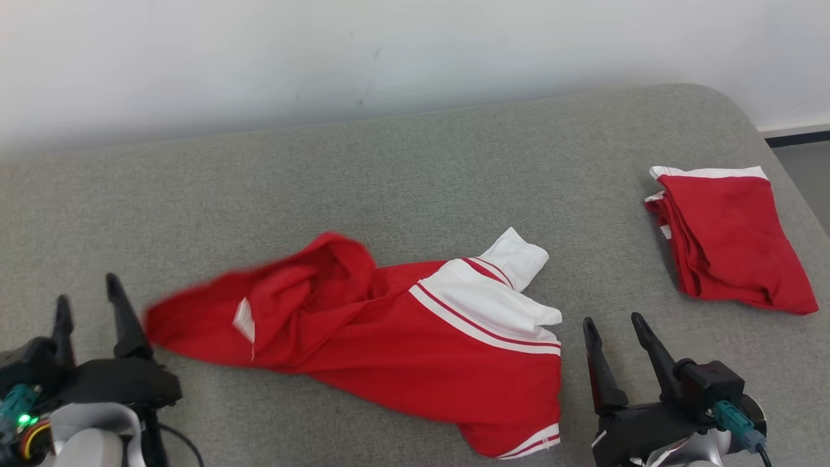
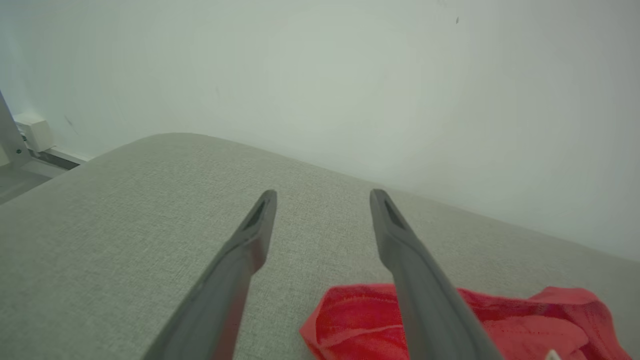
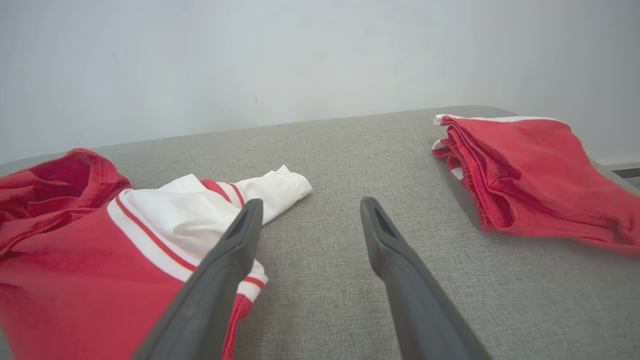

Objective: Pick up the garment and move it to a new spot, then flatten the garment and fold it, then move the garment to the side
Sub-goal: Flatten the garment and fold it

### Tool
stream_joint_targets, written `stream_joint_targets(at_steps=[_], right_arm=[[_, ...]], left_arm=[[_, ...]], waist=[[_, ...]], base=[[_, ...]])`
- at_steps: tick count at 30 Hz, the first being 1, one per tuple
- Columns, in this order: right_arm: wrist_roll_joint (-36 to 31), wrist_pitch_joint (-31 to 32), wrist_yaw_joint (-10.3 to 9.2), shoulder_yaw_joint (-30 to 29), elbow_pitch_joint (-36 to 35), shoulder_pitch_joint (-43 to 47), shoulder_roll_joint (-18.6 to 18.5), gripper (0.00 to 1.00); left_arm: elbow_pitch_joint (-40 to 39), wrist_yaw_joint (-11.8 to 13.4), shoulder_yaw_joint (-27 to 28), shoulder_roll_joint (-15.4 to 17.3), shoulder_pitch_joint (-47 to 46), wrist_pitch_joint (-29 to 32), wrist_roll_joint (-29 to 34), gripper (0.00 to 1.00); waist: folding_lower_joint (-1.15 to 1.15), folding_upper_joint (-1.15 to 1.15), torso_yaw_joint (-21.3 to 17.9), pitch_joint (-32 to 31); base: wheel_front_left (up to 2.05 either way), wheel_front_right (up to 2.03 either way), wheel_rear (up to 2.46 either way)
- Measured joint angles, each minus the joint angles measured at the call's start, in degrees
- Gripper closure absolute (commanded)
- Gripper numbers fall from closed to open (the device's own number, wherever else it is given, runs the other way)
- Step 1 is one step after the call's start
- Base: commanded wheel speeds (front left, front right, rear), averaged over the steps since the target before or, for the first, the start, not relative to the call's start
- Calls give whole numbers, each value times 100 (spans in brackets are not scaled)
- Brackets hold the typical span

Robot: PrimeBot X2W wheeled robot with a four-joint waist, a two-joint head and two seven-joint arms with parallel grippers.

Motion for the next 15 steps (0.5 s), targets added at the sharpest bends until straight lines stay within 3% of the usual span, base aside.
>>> stream_joint_targets(at_steps=[4,6,9,10,12,15], right_arm=[[-19,48,0,52,-20,0,2,0],[-22,67,0,59,-41,3,1,0],[-34,92,0,40,-58,18,0,0],[-44,98,0,37,-63,20,0,0],[-58,104,0,54,-65,19,1,0],[-53,123,0,145,-59,16,1,0]], left_arm=[[56,57,374,-71,129,0,69,0],[49,-41,392,-111,217,0,163,0],[73,-460,38,-158,247,0,363,0],[167,-698,-320,-201,213,25,537,0],[263,-864,-650,-238,71,243,678,0],[495,-902,-983,-272,-57,859,843,0]], waist=[[0,0,41,-17],[0,0,57,-28],[0,0,91,-32],[0,0,111,-36],[0,0,117,-43],[0,0,75,-60]], base=[[0,0,0],[0,0,0],[0,0,0],[0,0,0],[0,0,0],[0,0,0]])
